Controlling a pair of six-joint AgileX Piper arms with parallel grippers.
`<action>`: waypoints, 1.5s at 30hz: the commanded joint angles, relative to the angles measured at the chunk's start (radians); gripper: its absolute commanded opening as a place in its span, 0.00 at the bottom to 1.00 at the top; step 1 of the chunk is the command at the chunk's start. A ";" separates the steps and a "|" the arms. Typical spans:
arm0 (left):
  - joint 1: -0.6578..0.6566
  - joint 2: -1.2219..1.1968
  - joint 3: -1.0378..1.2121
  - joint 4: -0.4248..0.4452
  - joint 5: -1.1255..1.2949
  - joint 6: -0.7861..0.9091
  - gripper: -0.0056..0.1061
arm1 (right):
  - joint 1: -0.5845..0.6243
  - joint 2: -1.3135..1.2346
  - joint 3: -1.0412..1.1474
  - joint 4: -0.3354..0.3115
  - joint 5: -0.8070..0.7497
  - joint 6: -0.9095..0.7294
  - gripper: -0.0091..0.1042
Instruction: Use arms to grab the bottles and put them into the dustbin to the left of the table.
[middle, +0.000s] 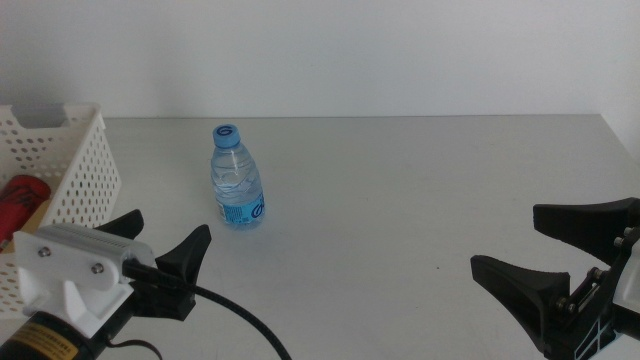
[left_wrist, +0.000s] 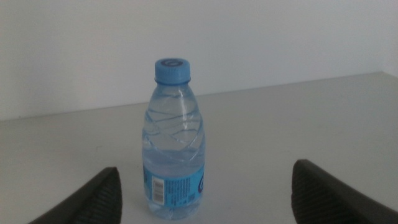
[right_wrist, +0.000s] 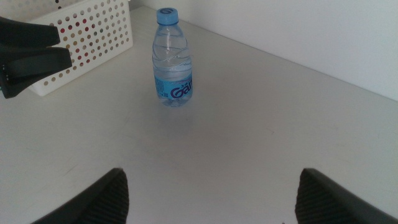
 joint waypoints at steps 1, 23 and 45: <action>-0.007 0.042 -0.038 -0.001 -0.162 -0.035 0.89 | 0.002 -0.007 -0.039 -0.005 -0.075 -0.012 0.70; 0.113 0.558 -0.486 0.102 -0.145 -0.081 0.89 | 0.002 -0.007 -0.039 -0.005 -0.075 -0.012 0.70; 0.114 0.542 -0.658 0.126 0.123 -0.081 0.09 | 0.002 -0.007 -0.039 -0.005 -0.075 -0.012 0.70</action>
